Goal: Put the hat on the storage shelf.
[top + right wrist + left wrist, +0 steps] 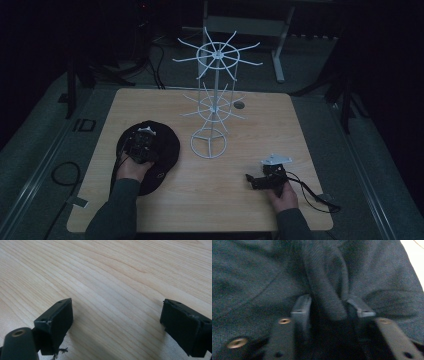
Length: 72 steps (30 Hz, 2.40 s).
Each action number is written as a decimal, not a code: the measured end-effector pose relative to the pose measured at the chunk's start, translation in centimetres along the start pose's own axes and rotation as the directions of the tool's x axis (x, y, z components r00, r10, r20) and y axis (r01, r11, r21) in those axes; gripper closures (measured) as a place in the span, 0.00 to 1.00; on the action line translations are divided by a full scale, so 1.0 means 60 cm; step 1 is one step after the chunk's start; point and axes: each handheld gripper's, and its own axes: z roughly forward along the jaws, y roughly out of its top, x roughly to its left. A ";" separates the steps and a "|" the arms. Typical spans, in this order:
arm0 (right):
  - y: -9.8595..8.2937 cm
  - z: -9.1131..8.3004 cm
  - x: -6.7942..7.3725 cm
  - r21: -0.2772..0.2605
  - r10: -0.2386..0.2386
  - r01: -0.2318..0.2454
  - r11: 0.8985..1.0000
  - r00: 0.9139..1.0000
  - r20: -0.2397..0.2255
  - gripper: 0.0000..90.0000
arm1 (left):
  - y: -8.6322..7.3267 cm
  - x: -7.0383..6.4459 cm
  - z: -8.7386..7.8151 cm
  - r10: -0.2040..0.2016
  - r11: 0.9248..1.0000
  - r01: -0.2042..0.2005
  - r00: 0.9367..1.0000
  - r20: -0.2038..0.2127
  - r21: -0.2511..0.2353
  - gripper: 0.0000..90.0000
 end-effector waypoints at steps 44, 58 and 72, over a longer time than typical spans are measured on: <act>0.000 0.000 0.000 -0.001 0.001 -0.001 1.000 1.000 -0.001 0.12 | -0.031 0.061 -0.129 0.009 0.892 0.068 0.986 0.168 -0.447 0.94; 0.000 0.000 0.000 -0.001 -0.001 0.001 1.000 1.000 0.000 0.12 | -0.032 0.069 -0.152 0.020 0.863 0.070 0.985 0.173 -0.501 0.94; 0.000 0.000 0.000 -0.002 -0.001 0.001 1.000 1.000 0.000 0.12 | -0.034 0.079 -0.181 0.011 0.822 0.101 0.981 0.192 -0.561 0.94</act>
